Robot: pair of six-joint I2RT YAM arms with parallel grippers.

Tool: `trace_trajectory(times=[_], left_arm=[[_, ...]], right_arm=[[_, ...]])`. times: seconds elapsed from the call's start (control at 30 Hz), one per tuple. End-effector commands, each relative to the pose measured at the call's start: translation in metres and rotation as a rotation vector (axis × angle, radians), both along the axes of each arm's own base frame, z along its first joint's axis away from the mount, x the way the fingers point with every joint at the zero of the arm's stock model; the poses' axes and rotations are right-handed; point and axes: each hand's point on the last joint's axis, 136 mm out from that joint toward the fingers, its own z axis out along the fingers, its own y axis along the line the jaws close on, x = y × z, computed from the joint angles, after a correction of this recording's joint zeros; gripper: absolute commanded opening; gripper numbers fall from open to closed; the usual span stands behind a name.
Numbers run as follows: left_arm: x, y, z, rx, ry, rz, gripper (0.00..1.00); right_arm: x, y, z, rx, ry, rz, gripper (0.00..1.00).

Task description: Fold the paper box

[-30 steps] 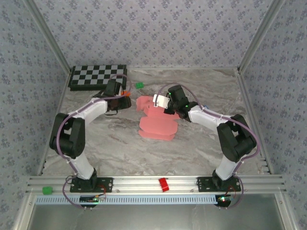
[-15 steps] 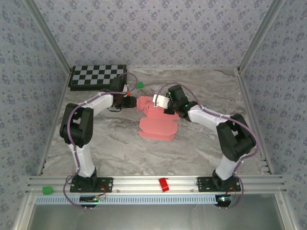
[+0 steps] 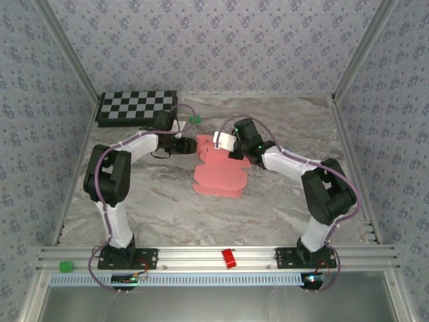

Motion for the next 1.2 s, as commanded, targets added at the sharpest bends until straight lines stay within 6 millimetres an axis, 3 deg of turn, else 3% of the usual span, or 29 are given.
trace_trajectory(times=[0.0,0.33,0.47,0.77,0.93,1.07,1.17], left_arm=[[-0.002,-0.013,0.01,-0.068,-0.04,-0.082,0.64],[-0.001,-0.022,0.011,-0.127,-0.065,-0.132,0.58],[0.009,-0.006,0.018,-0.134,-0.074,-0.05,0.55],[0.021,0.03,0.057,-0.194,-0.232,0.101,0.54],[0.035,0.048,0.048,-0.122,-0.216,0.21,0.46],[0.047,0.038,0.034,-0.123,-0.151,0.179,0.37],[0.053,0.03,0.025,-0.137,-0.111,0.156,0.35]], right_arm=[[0.001,0.002,-0.006,-0.009,0.031,0.003,0.0],[0.002,0.001,-0.008,-0.012,0.034,-0.006,0.0],[0.003,0.001,-0.007,-0.015,0.029,-0.005,0.0],[0.007,0.001,-0.004,-0.014,0.029,-0.006,0.0],[0.006,0.002,-0.005,-0.015,0.032,-0.002,0.0],[0.006,0.003,-0.005,-0.014,0.032,0.001,0.0],[0.005,0.004,-0.007,-0.015,0.036,0.006,0.0]])
